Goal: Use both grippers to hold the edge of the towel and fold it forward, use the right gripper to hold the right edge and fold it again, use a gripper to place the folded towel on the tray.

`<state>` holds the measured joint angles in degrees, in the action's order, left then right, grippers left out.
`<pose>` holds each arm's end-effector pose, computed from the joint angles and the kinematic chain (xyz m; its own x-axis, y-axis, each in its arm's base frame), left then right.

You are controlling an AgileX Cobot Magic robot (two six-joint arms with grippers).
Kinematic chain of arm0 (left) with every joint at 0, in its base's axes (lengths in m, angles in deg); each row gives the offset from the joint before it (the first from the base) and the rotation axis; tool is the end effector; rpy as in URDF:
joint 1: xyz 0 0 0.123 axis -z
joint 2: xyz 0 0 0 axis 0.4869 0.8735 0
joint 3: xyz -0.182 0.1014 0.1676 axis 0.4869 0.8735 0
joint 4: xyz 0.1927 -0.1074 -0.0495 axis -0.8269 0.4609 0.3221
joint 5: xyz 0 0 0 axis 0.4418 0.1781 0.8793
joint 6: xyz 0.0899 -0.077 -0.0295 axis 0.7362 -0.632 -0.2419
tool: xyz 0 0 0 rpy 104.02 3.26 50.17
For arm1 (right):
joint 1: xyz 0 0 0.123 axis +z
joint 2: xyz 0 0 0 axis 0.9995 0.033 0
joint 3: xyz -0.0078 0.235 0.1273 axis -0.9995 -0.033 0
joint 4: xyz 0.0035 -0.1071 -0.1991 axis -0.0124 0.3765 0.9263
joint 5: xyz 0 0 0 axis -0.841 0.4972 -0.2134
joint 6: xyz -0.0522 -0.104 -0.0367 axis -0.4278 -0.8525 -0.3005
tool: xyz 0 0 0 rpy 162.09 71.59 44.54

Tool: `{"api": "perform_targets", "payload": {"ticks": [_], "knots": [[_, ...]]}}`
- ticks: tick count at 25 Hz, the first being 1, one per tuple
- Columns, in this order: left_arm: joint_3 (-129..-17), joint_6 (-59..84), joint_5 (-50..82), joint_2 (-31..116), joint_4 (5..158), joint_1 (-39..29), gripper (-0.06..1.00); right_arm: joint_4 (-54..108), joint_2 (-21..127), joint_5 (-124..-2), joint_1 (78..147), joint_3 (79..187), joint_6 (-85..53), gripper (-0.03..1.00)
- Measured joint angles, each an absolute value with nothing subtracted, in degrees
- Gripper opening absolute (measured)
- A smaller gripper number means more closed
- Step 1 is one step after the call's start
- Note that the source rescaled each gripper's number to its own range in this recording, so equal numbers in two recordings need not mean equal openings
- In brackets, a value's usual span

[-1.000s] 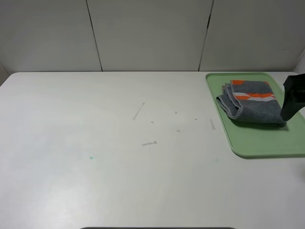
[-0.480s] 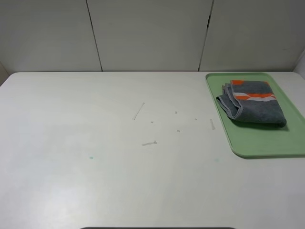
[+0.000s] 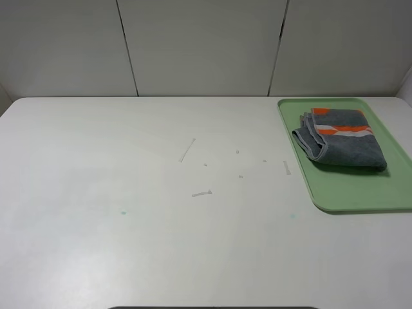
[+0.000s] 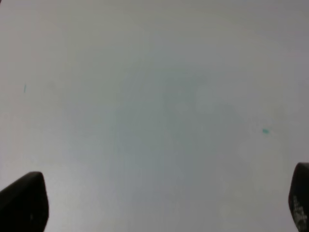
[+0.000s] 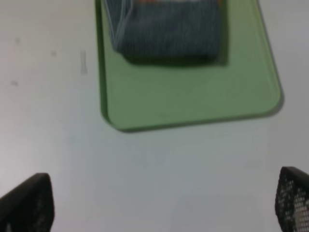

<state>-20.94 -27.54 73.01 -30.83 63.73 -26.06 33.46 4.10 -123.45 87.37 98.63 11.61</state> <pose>0.0185 0.0075 0.2457 -0.4662 -0.0392 -0.8838 -0.0373 0.9990 -0.0247 0.0535 0.0013 0.3057 -0.6823 0.0939 -0.7250 0.0588 0.9955 0.0736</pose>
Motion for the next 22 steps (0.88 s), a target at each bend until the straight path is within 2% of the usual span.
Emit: {"api": "perform_targets", "payload": {"ticks": [5, 11, 16, 22], "knots": [[-20.9, -27.5, 73.0, -30.8, 63.7, -26.1, 1.0, 33.5, -3.4, -123.5, 87.4, 97.5, 11.6, 1.0], [-20.9, -27.5, 73.0, -30.8, 63.7, -26.1, 1.0, 33.9, -11.4, -123.2, 87.4, 90.0, 11.6, 1.0], [-20.9, -27.5, 73.0, -30.8, 63.7, -26.1, 1.0, 34.0, -18.1, -120.0, 86.3, 83.7, 11.6, 1.0], [-20.9, -27.5, 73.0, -30.8, 63.7, -26.1, 1.0, 34.5, -20.5, -114.8, 83.7, 82.2, 11.0, 1.0]]}}
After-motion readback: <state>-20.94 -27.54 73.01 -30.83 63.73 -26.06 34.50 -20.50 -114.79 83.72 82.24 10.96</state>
